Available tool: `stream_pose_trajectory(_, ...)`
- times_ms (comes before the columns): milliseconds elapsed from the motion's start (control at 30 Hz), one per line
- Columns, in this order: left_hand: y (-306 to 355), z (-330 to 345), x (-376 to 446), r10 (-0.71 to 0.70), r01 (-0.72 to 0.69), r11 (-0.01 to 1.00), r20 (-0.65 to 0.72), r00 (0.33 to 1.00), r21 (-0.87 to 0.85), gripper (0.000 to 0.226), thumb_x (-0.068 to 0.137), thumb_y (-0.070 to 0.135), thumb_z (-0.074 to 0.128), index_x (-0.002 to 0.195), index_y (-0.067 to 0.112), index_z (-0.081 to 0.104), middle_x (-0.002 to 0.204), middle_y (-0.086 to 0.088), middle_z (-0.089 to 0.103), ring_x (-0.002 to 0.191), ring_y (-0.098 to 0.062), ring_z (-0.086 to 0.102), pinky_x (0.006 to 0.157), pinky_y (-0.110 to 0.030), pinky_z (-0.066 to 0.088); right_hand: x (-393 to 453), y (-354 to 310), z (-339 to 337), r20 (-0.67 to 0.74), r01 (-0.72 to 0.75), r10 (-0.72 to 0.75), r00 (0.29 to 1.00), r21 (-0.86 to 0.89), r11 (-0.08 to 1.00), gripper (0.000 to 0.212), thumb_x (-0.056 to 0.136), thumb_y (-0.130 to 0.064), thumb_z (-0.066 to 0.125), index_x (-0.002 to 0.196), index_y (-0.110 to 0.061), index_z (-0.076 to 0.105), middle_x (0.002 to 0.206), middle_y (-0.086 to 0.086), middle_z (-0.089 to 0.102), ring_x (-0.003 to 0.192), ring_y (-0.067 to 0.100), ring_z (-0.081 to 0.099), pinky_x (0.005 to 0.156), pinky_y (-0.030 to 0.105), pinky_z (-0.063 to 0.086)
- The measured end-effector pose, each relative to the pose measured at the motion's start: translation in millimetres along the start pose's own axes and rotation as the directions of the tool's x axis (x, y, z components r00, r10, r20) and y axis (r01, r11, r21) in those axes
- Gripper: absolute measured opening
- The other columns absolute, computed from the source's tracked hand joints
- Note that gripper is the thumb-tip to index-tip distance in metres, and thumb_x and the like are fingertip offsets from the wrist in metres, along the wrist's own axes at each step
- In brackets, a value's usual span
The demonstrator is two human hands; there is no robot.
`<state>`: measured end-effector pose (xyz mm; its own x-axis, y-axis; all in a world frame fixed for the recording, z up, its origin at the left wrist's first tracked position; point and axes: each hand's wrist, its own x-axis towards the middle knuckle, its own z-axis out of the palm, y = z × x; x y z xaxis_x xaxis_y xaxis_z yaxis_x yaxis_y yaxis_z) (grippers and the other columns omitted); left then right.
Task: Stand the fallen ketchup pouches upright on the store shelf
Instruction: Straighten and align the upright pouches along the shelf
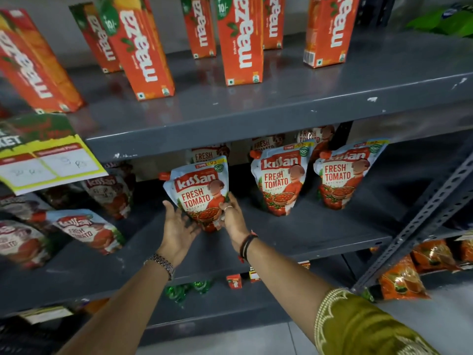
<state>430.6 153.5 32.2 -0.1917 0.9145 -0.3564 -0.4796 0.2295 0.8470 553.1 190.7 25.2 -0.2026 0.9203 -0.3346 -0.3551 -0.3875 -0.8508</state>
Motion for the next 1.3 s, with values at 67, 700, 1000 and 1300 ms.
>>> stream_pose_trajectory(67,-1,4,3,-0.004,0.004,1.0,0.03,1.0,0.002,0.082,0.081,0.075,0.02,0.145,0.025,0.03,0.151,-0.007,0.037,0.133,-0.03,0.041,0.103,-0.042,0.039,2,0,-5,-0.013,-0.003,0.003,1.0,-0.017,1.0,0.053,0.094,-0.01,0.04,0.144,-0.023,0.033,0.127,0.007,0.056,0.11,0.022,0.054,0.091,0.037,0.048)
stream_pose_trajectory(700,-21,-46,-7,0.031,-0.007,0.99,-0.171,0.985,0.138,0.075,0.091,0.06,0.013,0.145,0.01,0.03,0.15,-0.014,0.037,0.136,-0.032,0.039,0.112,-0.043,0.032,-22,17,-27,-0.262,-0.07,0.023,0.965,-0.17,0.983,0.021,0.095,-0.014,0.036,0.108,-0.02,0.052,0.119,0.008,0.057,0.113,0.023,0.051,0.107,0.046,0.04)
stream_pose_trajectory(1000,23,-189,-39,0.072,-0.018,0.992,-0.452,0.889,0.123,0.06,0.098,0.043,0.025,0.136,-0.001,0.04,0.141,-0.021,0.045,0.127,-0.039,0.048,0.103,-0.043,0.04,-38,86,74,-0.305,-0.041,-0.039,0.951,-0.252,0.967,0.018,0.093,-0.016,0.042,0.089,-0.021,0.059,0.097,0.002,0.057,0.094,0.021,0.054,0.093,0.038,0.042)
stream_pose_trajectory(1300,102,-283,-47,0.051,-0.021,0.995,-0.326,0.944,0.097,0.066,0.094,0.054,0.023,0.146,0.012,0.027,0.154,-0.011,0.03,0.138,-0.032,0.034,0.114,-0.042,0.029,-61,130,220,-0.13,-0.093,0.086,0.988,-0.045,0.995,0.04,0.099,-0.02,0.032,0.138,-0.013,0.039,0.15,0.009,0.036,0.136,0.028,0.038,0.106,0.043,0.039)
